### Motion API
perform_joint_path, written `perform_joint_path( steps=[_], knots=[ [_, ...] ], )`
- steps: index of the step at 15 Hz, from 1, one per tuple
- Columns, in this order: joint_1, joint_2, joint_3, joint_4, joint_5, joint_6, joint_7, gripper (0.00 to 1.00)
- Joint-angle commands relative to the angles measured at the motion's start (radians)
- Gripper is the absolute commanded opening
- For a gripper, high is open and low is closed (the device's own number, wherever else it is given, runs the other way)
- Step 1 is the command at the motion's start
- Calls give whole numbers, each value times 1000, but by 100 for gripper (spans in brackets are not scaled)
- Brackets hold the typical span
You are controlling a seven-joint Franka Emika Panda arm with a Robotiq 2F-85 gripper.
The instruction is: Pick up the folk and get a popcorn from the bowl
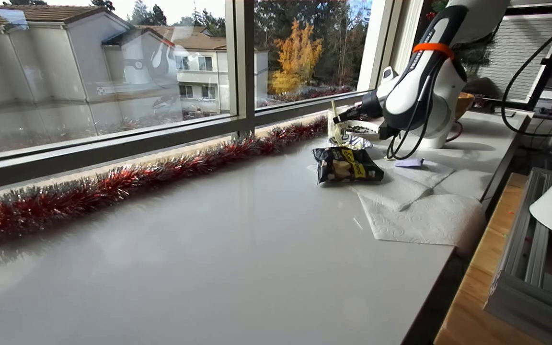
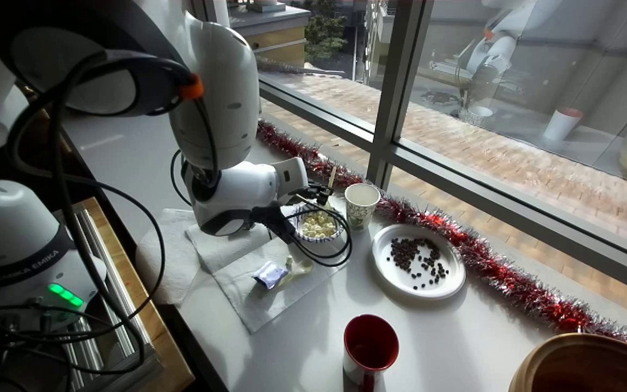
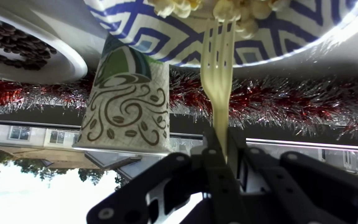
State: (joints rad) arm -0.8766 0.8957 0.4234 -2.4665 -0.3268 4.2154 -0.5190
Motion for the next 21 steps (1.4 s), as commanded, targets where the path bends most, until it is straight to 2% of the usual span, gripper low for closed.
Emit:
perform_joint_path(
  steps=[1,6,10,14,15,17,18,19,21],
  knots=[
    [-90,-24,79,-66,-3,21,-79,3],
    [-195,-59,174,-141,52,21,-182,3],
    [-288,-118,262,-257,95,21,-258,3],
    [-362,-219,362,-376,224,15,-323,3],
    [-267,-169,315,-290,265,14,-327,3],
    [-208,-184,312,-303,370,27,-349,3],
    [-88,-252,216,-299,378,6,-246,3],
    [-39,-262,194,-294,407,-20,-230,3],
    [102,-299,98,-286,436,-91,-149,3]
  ],
)
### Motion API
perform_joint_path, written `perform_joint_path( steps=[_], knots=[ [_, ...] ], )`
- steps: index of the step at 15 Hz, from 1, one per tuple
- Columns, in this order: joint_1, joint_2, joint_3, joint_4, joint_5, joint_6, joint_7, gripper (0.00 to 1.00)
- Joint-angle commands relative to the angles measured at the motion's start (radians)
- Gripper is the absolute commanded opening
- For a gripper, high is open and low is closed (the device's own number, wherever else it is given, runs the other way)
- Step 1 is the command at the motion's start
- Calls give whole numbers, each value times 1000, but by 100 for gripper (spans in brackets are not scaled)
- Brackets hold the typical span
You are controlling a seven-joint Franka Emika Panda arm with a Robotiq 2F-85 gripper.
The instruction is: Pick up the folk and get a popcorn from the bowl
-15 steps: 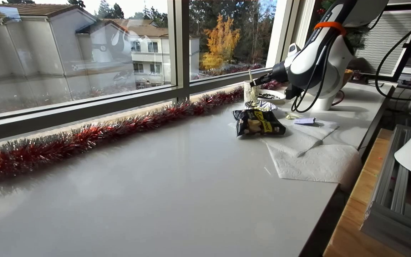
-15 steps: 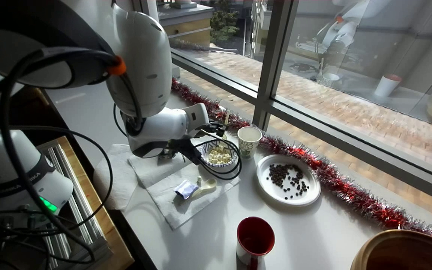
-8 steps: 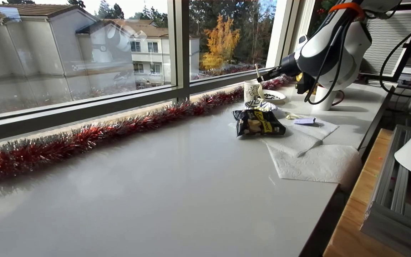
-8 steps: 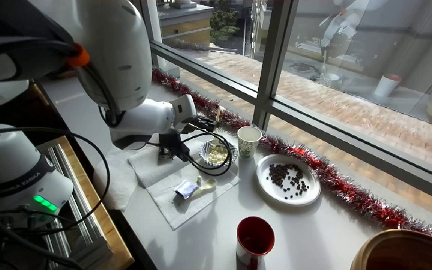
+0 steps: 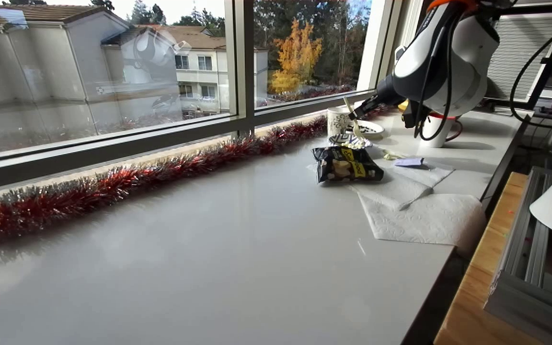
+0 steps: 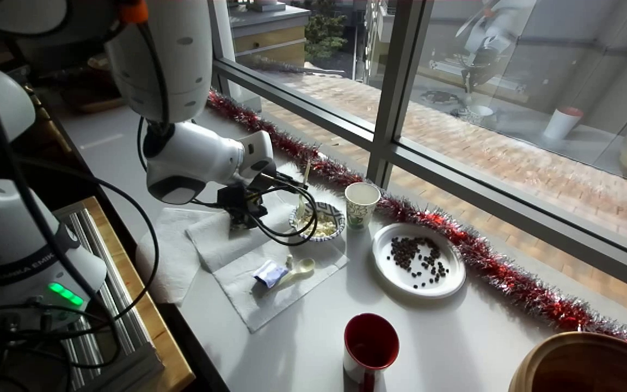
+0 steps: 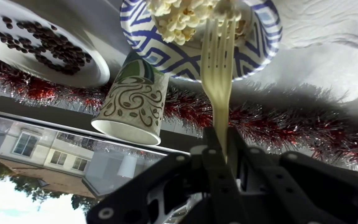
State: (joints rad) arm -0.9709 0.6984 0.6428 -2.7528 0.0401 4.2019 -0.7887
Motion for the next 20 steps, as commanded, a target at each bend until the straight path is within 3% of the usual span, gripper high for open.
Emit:
perform_joint_path(
  steps=[1,3,8,16,20],
  knots=[
    [119,-55,-16,2,141,-99,23,3],
    [175,-78,-6,7,219,-140,32,3],
    [165,-106,88,8,357,-187,3,3],
    [104,-164,210,5,573,-262,-78,3],
    [32,-250,276,1,745,-447,-204,3]
  ],
)
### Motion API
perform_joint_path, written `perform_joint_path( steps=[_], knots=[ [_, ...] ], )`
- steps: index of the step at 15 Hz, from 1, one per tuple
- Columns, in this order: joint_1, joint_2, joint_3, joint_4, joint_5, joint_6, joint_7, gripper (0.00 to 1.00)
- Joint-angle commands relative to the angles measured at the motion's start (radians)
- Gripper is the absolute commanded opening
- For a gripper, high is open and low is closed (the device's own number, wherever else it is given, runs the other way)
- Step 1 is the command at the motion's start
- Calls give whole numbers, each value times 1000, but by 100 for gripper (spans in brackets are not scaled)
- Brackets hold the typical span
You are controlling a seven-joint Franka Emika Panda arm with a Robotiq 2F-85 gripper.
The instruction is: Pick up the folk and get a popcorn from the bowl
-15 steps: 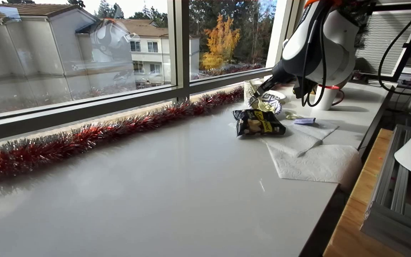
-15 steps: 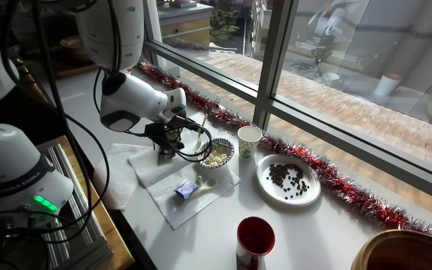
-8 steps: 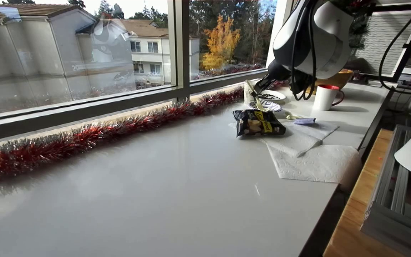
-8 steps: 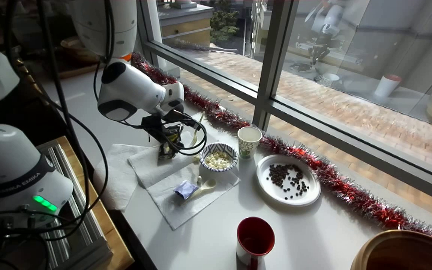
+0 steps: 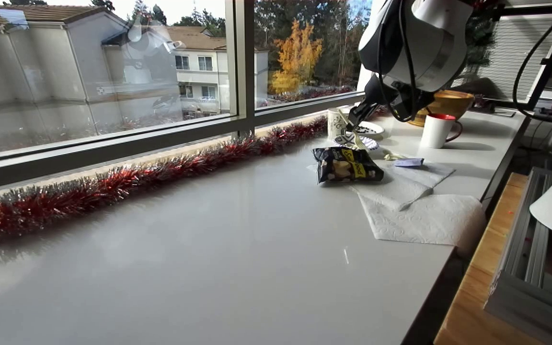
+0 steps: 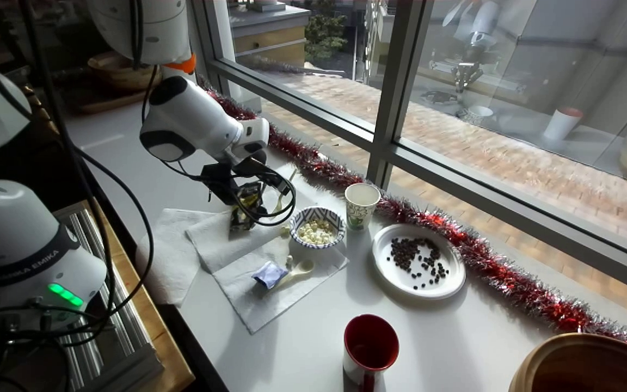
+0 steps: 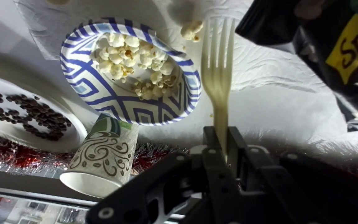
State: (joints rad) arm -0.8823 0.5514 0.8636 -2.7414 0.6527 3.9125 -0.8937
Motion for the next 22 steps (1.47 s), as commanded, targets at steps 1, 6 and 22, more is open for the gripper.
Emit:
perform_joint_path(
  steps=[1,6,22],
  knots=[
    [-76,-130,68,-10,180,-229,-146,3],
    [-19,-305,-36,-10,524,-548,-445,3],
    [330,-249,-434,-6,739,-579,-749,38]
  ],
)
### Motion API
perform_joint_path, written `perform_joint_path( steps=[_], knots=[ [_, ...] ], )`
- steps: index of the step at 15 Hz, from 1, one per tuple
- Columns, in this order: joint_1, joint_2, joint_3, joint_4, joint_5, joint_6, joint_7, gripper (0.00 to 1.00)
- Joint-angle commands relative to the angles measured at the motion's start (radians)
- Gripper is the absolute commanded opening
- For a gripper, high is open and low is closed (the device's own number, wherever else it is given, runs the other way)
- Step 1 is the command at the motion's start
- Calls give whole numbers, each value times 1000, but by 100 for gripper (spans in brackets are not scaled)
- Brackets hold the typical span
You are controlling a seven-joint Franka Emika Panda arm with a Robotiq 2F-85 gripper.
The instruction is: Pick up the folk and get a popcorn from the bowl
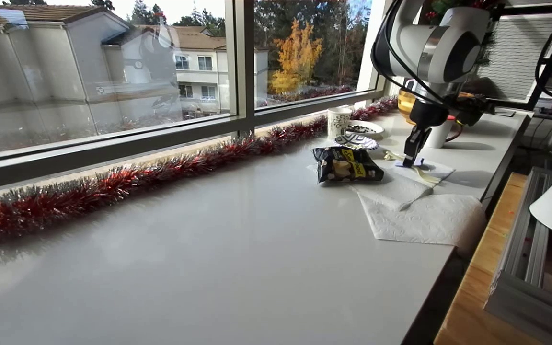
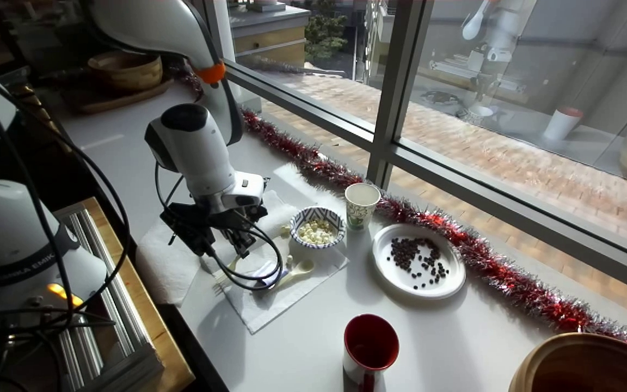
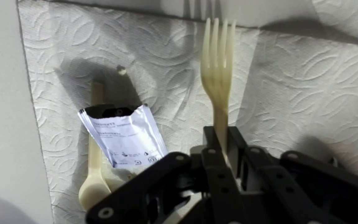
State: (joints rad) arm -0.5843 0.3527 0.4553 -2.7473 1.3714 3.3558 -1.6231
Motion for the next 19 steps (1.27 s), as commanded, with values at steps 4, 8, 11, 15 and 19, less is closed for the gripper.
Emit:
perform_joint_path(
  steps=[4,8,11,15,19],
  knots=[
    [39,-124,-15,-14,17,-52,-21,56],
    [49,-177,4,1,102,-157,-126,84],
    [44,-295,34,-55,128,-278,-89,99],
    [46,-262,18,4,119,-345,-54,100],
    [44,-226,24,9,111,-303,-71,100]
  ],
)
